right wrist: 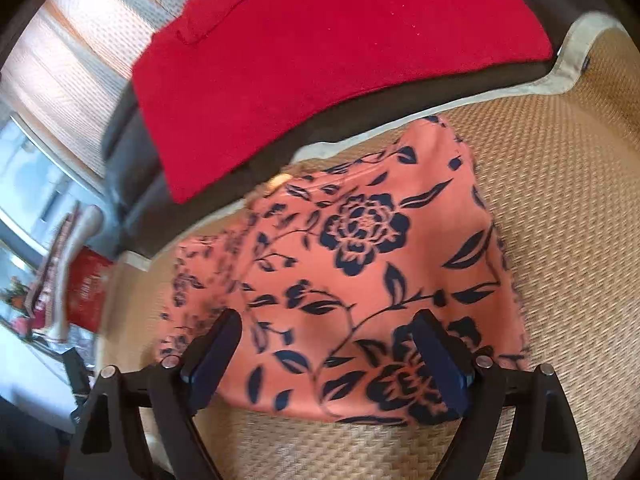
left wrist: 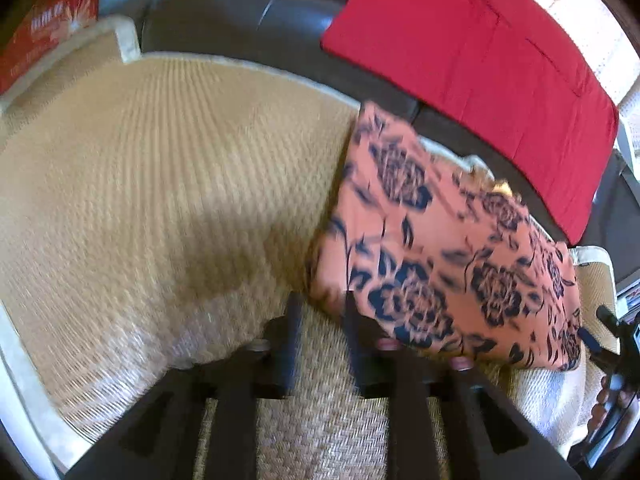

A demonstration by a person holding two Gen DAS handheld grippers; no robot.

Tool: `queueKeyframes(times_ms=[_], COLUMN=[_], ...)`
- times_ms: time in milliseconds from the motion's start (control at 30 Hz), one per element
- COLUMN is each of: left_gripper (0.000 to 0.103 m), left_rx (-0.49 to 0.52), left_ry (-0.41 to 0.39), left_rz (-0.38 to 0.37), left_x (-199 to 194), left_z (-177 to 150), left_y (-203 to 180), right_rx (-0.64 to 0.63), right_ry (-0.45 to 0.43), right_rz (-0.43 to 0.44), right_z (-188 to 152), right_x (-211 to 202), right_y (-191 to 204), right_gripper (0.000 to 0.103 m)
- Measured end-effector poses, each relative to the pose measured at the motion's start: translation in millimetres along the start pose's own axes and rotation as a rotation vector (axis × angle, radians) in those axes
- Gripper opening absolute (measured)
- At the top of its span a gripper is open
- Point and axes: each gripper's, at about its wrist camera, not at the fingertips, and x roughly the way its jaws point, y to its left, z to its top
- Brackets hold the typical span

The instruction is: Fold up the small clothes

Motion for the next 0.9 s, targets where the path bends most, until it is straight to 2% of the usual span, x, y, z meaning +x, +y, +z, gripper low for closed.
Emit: queueKeyframes(times_ms=[33,67,100,133,167,267,367,400,467,500,533,600,700,767,800,833,867,900], left_gripper=[0.058,0.061,0.061,0.061,0.061,0.061,0.061,0.061,0.061,0.061,0.061,0.061,0.064,0.064,0.064,0.064,0.064,0.064], left_rx=[0.01,0.02,0.027,0.03,0.034,0.088,0.164,0.187,0.244,0.259,0.269,0.272,0.25,0.225,0.213,0.21,0.219,0.226], left_ry=[-0.018,-0.029,-0.02,-0.012,-0.008,0.006,0.029,0.035,0.072,0.088,0.103,0.107,0.115,0.127,0.133,0.138,0.148,0.152], left_rz=[0.002,0.004,0.013,0.01,-0.002,-0.022,-0.082,-0.102,-0.12,-0.121,-0.123,-0.118,-0.088,-0.084,-0.078,-0.071,-0.059,-0.041], left_x=[0,2,5,11,14,22,30,35,43,47,51,51,53,51,53,54,50,40], left_z=[5,9,14,23,26,27,23,21,13,10,6,2,-1,0,1,1,0,-2], left_y=[-2,-5,-9,-8,-13,-40,-82,-95,-118,-123,-127,-125,-112,-104,-102,-101,-99,-95], right_rx=[0.023,0.049,0.109,0.165,0.205,0.186,0.191,0.222,0.285,0.319,0.377,0.511,0.405,0.339,0.297,0.257,0.229,0.256], right_ry=[0.023,0.049,0.096,0.111,0.088,0.041,0.069,0.098,0.109,0.096,0.07,0.016,-0.026,-0.004,0.017,0.042,0.068,0.076], right_rz=[0.023,0.018,-0.025,-0.013,0.03,0.095,0.159,0.18,0.124,0.082,0.079,0.132,0.114,0.19,0.199,0.151,0.064,0.01], right_z=[0,-2,-3,-3,1,27,69,86,113,125,132,132,124,112,105,101,97,94], right_x=[6,11,22,25,18,8,29,45,70,78,81,76,52,46,48,53,61,66], right_y=[-6,-13,-26,-34,-36,-23,-22,-30,-54,-71,-87,-106,-77,-56,-47,-44,-45,-53], right_gripper=[0.092,0.092,0.091,0.091,0.092,0.092,0.092,0.092,0.092,0.091,0.091,0.091,0.093,0.094,0.095,0.095,0.094,0.093])
